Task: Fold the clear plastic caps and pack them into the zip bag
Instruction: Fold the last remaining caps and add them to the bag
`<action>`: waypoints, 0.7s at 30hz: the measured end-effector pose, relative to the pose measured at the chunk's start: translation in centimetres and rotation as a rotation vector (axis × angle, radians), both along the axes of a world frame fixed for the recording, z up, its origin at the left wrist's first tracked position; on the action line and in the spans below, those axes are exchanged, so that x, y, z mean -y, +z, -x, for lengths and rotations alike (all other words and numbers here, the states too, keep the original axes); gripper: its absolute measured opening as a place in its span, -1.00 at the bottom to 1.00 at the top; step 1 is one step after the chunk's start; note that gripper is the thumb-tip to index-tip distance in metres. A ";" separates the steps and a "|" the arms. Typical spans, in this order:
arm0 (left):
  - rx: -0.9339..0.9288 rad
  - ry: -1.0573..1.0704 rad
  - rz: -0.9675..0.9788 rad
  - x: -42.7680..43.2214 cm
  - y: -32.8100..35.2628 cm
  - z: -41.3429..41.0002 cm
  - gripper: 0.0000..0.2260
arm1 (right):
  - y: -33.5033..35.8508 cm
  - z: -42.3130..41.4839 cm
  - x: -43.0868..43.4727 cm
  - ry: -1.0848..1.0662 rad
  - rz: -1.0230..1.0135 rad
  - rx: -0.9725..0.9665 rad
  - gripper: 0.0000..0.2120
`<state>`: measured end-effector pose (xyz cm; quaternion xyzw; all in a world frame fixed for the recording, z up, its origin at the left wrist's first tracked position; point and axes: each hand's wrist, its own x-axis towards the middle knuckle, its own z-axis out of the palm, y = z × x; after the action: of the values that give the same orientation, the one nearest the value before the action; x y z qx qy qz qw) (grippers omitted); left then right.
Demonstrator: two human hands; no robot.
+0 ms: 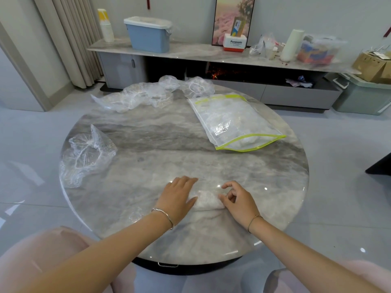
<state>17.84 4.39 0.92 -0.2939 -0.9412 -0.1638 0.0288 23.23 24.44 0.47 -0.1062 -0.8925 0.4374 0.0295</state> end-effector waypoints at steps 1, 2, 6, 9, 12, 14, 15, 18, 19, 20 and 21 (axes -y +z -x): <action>-0.082 -0.082 0.046 -0.1 0.1 -0.3 -0.59 | 0.2 0.1 0.0 0.003 0.004 0.008 -0.86; -0.120 -0.141 0.098 -0.3 0.1 -0.9 -0.53 | 0.3 0.1 0.1 0.005 0.003 0.007 -0.85; 0.094 -0.289 0.228 -0.4 -0.9 -3.4 -0.20 | 0.4 -0.4 0.1 0.066 -0.220 -0.174 -0.80; 0.141 -0.276 0.261 -0.4 -2.3 -3.5 -0.20 | -0.1 -1.5 0.6 0.258 -0.484 -0.309 -0.64; 0.172 -0.240 0.238 -0.6 -2.5 -3.7 -0.27 | -0.9 -2.5 1.3 0.419 -0.558 -0.188 -0.36; 0.178 -0.228 0.237 -0.8 -2.6 -4.0 -0.27 | -1.5 -3.0 1.3 0.478 -0.563 -0.029 -0.27; 0.177 -0.224 0.249 -0.9 -2.8 -4.1 -0.26 | -1.7 -3.1 1.2 0.499 -0.579 0.028 -0.28; 0.175 -0.216 0.237 -0.9 -2.9 -4.0 -0.32 | -1.4 -3.1 1.2 0.534 -0.614 0.104 -0.34; 0.144 -0.230 0.208 -0.7 -3.0 -3.8 -0.35 | -1.2 -3.1 1.2 0.545 -0.623 0.115 -0.35; 0.083 -0.267 0.175 -0.4 -3.1 -3.5 -0.36 | -1.2 -3.0 1.2 0.556 -0.625 0.121 -0.36; 0.050 -0.313 0.138 -0.1 -2.9 -3.2 -0.38 | -1.2 -2.9 1.1 0.568 -0.618 0.124 -0.39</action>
<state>21.01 4.44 -1.98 -0.4341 -0.8934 -0.1084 -0.0408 26.17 23.33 -0.72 0.1317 -0.9756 0.1326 -0.1156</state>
